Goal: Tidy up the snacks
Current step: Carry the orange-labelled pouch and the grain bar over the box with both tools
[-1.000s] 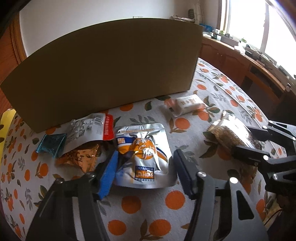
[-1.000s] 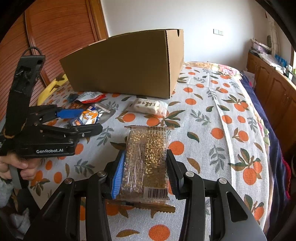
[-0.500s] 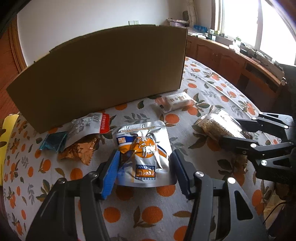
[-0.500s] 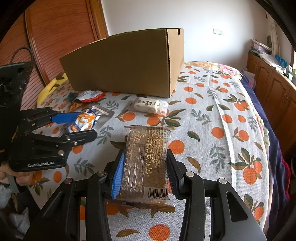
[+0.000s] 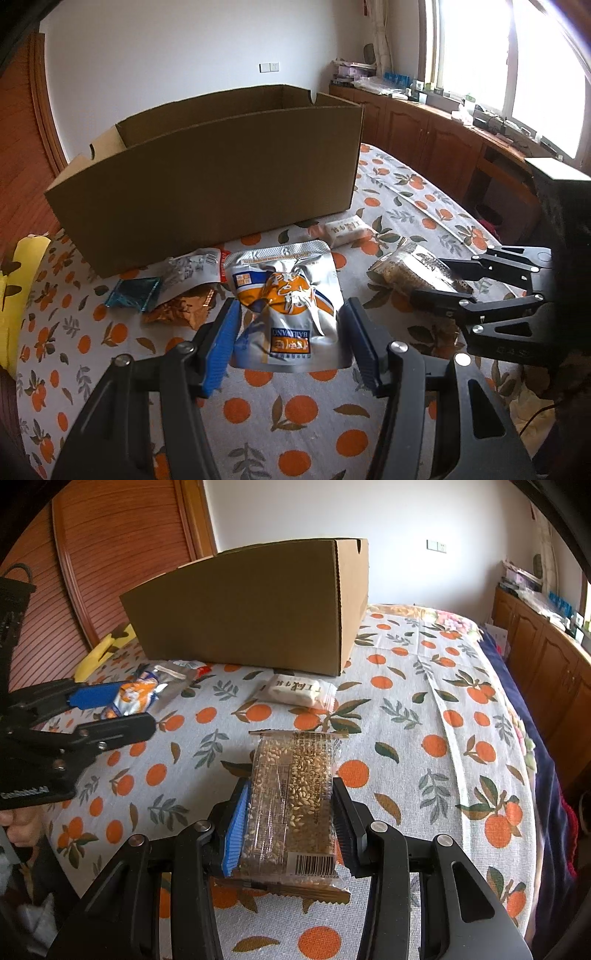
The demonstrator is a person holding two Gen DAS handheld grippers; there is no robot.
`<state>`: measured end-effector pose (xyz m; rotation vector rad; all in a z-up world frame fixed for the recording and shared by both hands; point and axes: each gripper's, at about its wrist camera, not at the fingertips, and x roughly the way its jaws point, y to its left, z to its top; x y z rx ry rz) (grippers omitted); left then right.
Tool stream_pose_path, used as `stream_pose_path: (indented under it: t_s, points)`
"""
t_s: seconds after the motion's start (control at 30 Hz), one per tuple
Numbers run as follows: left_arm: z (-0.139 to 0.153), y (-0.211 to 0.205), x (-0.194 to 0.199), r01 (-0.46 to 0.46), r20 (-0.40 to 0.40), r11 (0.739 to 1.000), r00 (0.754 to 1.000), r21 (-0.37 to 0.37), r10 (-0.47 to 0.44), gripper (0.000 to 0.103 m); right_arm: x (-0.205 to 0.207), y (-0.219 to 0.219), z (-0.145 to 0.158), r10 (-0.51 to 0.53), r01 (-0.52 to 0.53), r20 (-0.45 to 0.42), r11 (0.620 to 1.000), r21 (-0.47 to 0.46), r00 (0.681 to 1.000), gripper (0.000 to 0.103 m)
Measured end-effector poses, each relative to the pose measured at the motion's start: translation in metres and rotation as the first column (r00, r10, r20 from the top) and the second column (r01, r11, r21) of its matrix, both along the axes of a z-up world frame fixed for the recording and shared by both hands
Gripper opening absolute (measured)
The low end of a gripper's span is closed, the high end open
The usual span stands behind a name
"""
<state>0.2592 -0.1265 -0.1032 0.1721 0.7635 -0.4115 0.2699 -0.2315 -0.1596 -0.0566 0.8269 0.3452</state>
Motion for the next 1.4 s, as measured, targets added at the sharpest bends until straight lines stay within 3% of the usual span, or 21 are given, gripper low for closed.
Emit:
stream_pose_path:
  t_s: [0.93, 1.1, 1.4]
  points:
    - [0.030, 0.036, -0.017, -0.046, 0.079, 0.998, 0.996, -0.052, 0.050, 0.057, -0.003, 0.002, 0.005, -0.011, 0.011, 0.018, 1.000, -0.017, 1.000, 0.042]
    - [0.038, 0.050, -0.018, -0.054, 0.101, 0.998, 0.993, -0.042, 0.058, 0.057, 0.001, 0.010, 0.023, 0.013, -0.013, 0.038, 1.000, -0.003, 0.999, 0.042]
    - [0.063, 0.083, -0.005, -0.066, 0.127, 0.995, 0.989, -0.077, 0.075, 0.057, 0.008, 0.030, 0.088, 0.068, -0.072, 0.150, 0.997, 0.018, 0.986, 0.042]
